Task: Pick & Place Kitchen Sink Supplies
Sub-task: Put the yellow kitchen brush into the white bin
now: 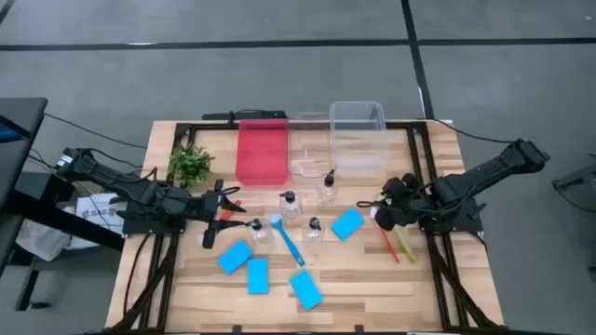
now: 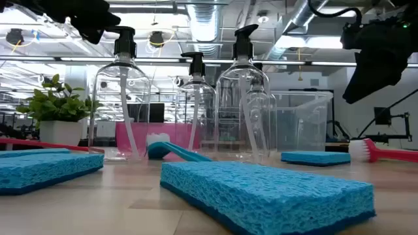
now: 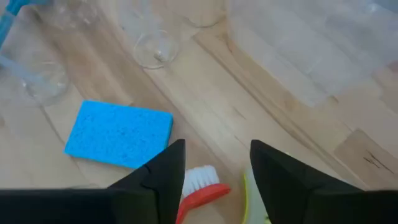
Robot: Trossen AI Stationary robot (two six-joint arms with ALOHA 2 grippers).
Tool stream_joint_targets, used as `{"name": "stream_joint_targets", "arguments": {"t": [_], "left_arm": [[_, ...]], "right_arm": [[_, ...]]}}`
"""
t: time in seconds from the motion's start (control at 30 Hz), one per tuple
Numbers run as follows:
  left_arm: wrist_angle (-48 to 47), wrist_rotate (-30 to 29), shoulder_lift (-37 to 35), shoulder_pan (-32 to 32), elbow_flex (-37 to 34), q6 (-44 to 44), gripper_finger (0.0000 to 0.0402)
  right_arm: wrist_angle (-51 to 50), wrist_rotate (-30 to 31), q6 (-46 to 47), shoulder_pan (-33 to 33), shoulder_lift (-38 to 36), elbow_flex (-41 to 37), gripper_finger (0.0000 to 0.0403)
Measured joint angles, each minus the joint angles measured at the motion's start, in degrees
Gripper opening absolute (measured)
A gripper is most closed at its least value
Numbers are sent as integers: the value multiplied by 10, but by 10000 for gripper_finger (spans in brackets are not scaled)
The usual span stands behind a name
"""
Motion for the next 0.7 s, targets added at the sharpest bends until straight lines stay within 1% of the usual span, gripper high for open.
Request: {"name": "stream_joint_targets", "arguments": {"t": [0.23, 0.53, 0.7], "left_arm": [[-2, 0, 0, 0, 0, 0, 159], [-2, 0, 0, 0, 0, 0, 159], [-2, 0, 0, 0, 0, 0, 159]], "right_arm": [[1, -2, 0, 14, 0, 0, 162], [0, -4, 1, 16, 0, 0, 168], [-29, -5, 47, 16, 0, 0, 167]]}}
